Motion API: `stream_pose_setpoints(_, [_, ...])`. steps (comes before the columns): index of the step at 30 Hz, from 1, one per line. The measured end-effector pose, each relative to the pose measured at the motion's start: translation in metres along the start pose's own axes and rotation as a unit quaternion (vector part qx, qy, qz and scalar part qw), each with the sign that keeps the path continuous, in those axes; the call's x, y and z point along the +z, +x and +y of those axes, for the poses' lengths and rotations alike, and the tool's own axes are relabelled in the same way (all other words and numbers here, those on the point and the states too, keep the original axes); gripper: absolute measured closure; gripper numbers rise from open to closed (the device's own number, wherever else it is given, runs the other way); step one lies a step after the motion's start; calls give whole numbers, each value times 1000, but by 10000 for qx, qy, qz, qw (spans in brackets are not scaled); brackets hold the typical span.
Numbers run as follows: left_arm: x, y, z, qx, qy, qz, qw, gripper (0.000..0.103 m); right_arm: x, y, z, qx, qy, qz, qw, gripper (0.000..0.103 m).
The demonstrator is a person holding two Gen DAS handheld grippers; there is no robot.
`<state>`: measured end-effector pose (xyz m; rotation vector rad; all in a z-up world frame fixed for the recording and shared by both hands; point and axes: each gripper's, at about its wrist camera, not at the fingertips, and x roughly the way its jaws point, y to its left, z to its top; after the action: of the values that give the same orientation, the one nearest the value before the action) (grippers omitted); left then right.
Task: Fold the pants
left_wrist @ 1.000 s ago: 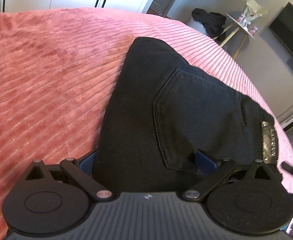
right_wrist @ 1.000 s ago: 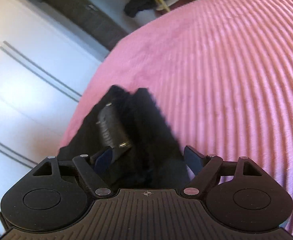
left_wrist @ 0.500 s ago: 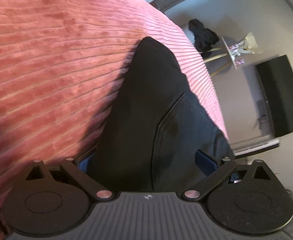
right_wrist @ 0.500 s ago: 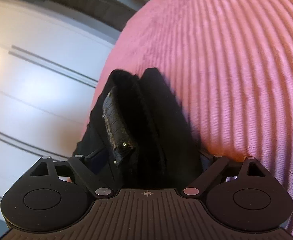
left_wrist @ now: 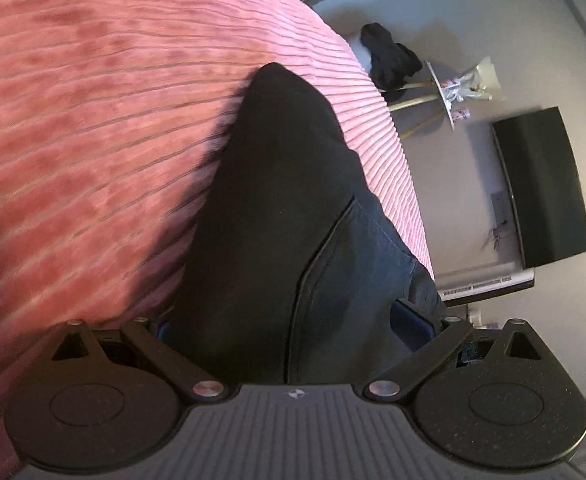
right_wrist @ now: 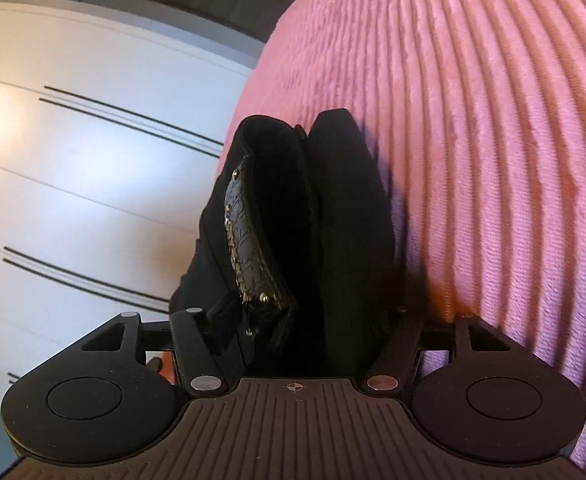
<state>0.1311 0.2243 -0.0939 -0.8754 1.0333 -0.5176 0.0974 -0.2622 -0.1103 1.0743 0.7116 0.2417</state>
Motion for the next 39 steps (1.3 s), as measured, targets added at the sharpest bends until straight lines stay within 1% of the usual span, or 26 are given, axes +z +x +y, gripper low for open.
stream_pose_setpoints(2, [-1, 0, -3, -49, 117, -123, 9998, 7, -2, 7, 9, -93, -191, -77, 9997, 45])
stream_pose_setpoints(3, [-4, -2, -6, -24, 194, -189, 9996, 13, -3, 8, 12, -139, -276, -122, 9994, 46])
stream_pose_setpoints(5, [-5, -4, -9, 48, 288, -312, 9991, 23, -4, 10, 19, -146, -392, -196, 9989, 50])
stream_pose_setpoints(6, [-5, -5, -10, 46, 306, -359, 9989, 29, -4, 10, 24, -165, -438, -209, 9987, 51])
stream_pose_setpoints(8, [-6, -9, -12, -55, 380, -477, 9981, 37, -4, 8, 33, -151, -520, -251, 9982, 55])
stream_pose_setpoints(11, [-8, -12, -23, -73, 666, -538, 9963, 37, -6, 2, 53, -54, -766, -361, 9964, 56])
stream_pose_setpoints(13, [-4, -10, -32, -38, 828, -567, 9949, 37, -7, 4, 70, -106, -953, -434, 9944, 56])
stream_pose_setpoints(14, [-3, -11, -35, -103, 881, -607, 9942, 37, -7, 6, 78, -135, -1072, -464, 9931, 58])
stream_pose_setpoints(17, [7, -10, -49, -201, 952, -755, 9924, 37, -1, 3, 98, -58, -1300, -561, 9899, 61])
stream_pose_setpoints(20, [24, -15, -63, -323, 1054, -928, 9896, 37, 14, 6, 118, -16, -1516, -650, 9863, 61])
stream_pose_setpoints(22, [35, -18, -79, -317, 1296, -1084, 9851, 37, 28, 11, 134, 60, -1630, -747, 9838, 61])
stream_pose_setpoints(24, [44, -23, -98, -216, 1690, -1200, 9780, 37, 42, 14, 148, 47, -1808, -910, 9793, 61])
stream_pose_setpoints(25, [48, -23, -105, -167, 1805, -1215, 9759, 37, 49, 16, 153, -9, -1833, -979, 9782, 57])
stream_pose_setpoints(26, [51, -24, -108, -54, 1843, -1225, 9752, 33, 56, 18, 154, -146, -1775, -1033, 9786, 42])
stream_pose_setpoints(27, [54, -26, -109, 199, 1794, -1284, 9752, 28, 62, 18, 152, -415, -1705, -1078, 9786, 34])
stream_pose_setpoints(28, [56, -26, -107, 496, 1723, -1342, 9746, 25, 65, 18, 150, -761, -1712, -1086, 9763, 29])
stream_pose_setpoints(29, [55, -26, -103, 824, 1678, -1424, 9720, 19, 65, 20, 148, -1181, -1783, -1097, 9707, 29])
stream_pose_setpoints(30, [53, -27, -99, 1105, 1669, -1558, 9673, 12, 61, 19, 146, -1633, -1935, -1186, 9601, 29])
stream_pose_setpoints(31, [49, -29, -94, 1404, 1668, -1766, 9598, 10, 52, 16, 144, -2001, -2118, -1375, 9467, 28])
stream_pose_setpoints(32, [45, -31, -89, 1626, 1666, -1918, 9534, 9, 40, 10, 141, -2205, -2223, -1527, 9374, 26])
stream_pose_setpoints(33, [42, -32, -84, 1746, 1613, -1983, 9509, 9, 27, 5, 138, -2304, -2239, -1651, 9325, 26])
stream_pose_setpoints(34, [39, -31, -80, 1748, 1533, -1970, 9524, 9, 19, 3, 135, -2241, -2170, -1699, 9348, 27])
stream_pose_setpoints(36, [35, -21, -80, 1669, 1433, -1801, 9587, 9, -2, 3, 128, -1782, -1919, -1606, 9516, 31])
stream_pose_setpoints(37, [32, -13, -84, 1741, 1470, -1700, 9587, 9, -10, 6, 128, -1672, -1889, -1563, 9550, 39])
stream_pose_setpoints(38, [28, -7, -88, 1851, 1560, -1659, 9560, 9, -19, 13, 131, -1594, -1961, -1455, 9565, 48])
stream_pose_setpoints(39, [26, 2, -96, 1951, 1768, -1648, 9505, 9, -23, 18, 136, -1548, -2097, -1292, 9567, 50])
